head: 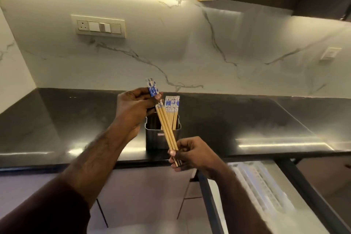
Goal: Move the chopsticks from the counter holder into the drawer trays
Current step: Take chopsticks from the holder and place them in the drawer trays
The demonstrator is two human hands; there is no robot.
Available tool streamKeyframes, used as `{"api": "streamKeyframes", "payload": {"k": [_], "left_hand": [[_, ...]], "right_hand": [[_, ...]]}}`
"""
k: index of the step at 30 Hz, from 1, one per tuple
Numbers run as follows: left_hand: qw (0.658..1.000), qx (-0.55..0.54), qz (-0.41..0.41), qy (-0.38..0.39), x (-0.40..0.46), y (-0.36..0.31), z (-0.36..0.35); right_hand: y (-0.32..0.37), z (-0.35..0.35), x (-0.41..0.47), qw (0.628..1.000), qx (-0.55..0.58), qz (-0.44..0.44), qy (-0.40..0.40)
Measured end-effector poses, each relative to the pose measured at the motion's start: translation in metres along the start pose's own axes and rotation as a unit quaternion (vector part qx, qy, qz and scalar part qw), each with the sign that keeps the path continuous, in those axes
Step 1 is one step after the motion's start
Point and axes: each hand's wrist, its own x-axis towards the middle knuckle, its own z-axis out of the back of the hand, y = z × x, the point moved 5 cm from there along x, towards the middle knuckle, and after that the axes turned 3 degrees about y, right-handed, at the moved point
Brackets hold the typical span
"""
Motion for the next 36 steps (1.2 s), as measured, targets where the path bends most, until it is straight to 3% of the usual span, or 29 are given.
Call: {"api": "streamKeyframes", "payload": {"k": [8, 22, 29, 36], "left_hand": [[0.996, -0.021, 0.072, 0.042, -0.058, 0.046, -0.085], [0.980, 0.017, 0.175, 0.092, -0.155, 0.184, -0.316], [0.965, 0.071, 0.219, 0.126, -0.155, 0.247, -0.369], [0.945, 0.097, 0.278, 0.143, -0.132, 0.320, -0.379]], "right_hand": [[-0.054, 0.060, -0.100, 0.997, -0.024, -0.058, -0.047], [-0.191, 0.230, -0.253, 0.983, 0.009, -0.163, -0.083], [-0.241, 0.278, -0.265, 0.970, 0.018, -0.210, -0.117], [-0.284, 0.294, -0.235, 0.952, 0.027, -0.274, -0.137]]}}
